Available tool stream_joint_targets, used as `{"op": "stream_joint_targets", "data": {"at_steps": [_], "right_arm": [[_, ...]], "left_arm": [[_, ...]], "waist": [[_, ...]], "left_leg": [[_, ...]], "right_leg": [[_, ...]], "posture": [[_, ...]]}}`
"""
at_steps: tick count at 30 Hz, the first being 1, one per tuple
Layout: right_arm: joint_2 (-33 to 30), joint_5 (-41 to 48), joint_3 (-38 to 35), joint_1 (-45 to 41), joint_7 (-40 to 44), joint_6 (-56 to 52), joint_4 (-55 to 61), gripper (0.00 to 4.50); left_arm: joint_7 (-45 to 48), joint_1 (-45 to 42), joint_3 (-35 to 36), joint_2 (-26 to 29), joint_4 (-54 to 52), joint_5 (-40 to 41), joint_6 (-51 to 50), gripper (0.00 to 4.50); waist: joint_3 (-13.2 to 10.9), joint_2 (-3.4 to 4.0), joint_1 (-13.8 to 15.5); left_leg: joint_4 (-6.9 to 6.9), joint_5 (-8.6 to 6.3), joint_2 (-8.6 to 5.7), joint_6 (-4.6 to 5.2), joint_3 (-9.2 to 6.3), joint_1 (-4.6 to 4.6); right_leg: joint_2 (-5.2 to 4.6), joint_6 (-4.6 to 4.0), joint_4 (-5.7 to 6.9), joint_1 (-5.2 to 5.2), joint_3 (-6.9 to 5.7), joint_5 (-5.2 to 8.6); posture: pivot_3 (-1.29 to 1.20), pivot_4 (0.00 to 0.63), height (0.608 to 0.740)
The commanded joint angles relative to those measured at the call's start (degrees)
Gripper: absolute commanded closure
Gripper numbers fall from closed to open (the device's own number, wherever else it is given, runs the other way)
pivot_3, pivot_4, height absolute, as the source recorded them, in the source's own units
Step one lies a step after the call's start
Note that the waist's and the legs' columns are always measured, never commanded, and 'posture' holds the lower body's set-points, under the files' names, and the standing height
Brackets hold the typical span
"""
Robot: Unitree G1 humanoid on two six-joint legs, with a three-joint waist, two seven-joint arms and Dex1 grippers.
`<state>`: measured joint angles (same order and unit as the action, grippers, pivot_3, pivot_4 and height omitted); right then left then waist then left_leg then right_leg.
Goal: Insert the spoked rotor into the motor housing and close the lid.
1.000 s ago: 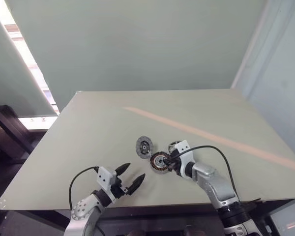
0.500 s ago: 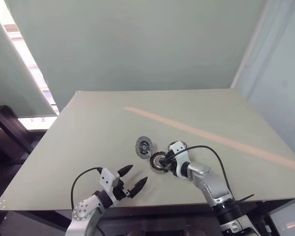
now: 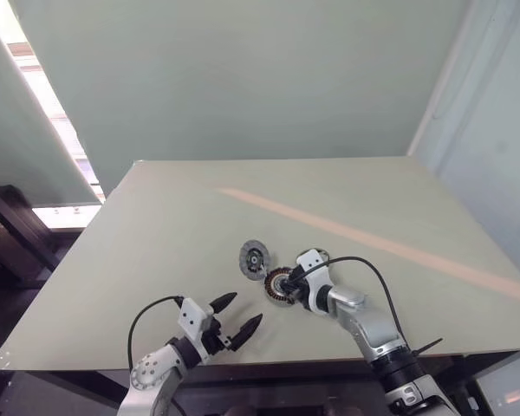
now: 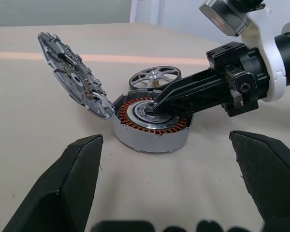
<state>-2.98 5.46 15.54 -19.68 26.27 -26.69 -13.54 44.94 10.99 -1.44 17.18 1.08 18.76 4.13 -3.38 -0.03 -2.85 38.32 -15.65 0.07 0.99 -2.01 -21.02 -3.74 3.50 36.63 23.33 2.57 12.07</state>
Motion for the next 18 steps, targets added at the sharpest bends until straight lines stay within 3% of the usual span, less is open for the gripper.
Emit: {"op": "stream_joint_targets", "data": {"at_steps": [1,18], "right_arm": [[0.58,-0.42,0.04,-1.78,0.25,1.64,0.36,3.70],[0.61,-1.75,0.30,-2.32,0.45,3.18,-1.76,3.70]], "left_arm": [[-0.13,-0.33,-0.03,0.34,-2.22,-0.19,0.89,0.00],[-0.15,-0.03,-0.15,0.58,-2.50,-0.18,0.95,0.00]], "waist": [[0.00,0.00,0.00],[0.00,0.00,0.00]], "left_leg": [[0.00,0.00,0.00,0.00,0.00,0.00],[0.00,0.00,0.00,0.00,0.00,0.00]], "right_leg": [[0.00,0.00,0.00,0.00,0.00,0.00],[0.00,0.00,0.00,0.00,0.00,0.00]], "posture": [[0.00,0.000,0.740],[0.00,0.000,0.740]]}}
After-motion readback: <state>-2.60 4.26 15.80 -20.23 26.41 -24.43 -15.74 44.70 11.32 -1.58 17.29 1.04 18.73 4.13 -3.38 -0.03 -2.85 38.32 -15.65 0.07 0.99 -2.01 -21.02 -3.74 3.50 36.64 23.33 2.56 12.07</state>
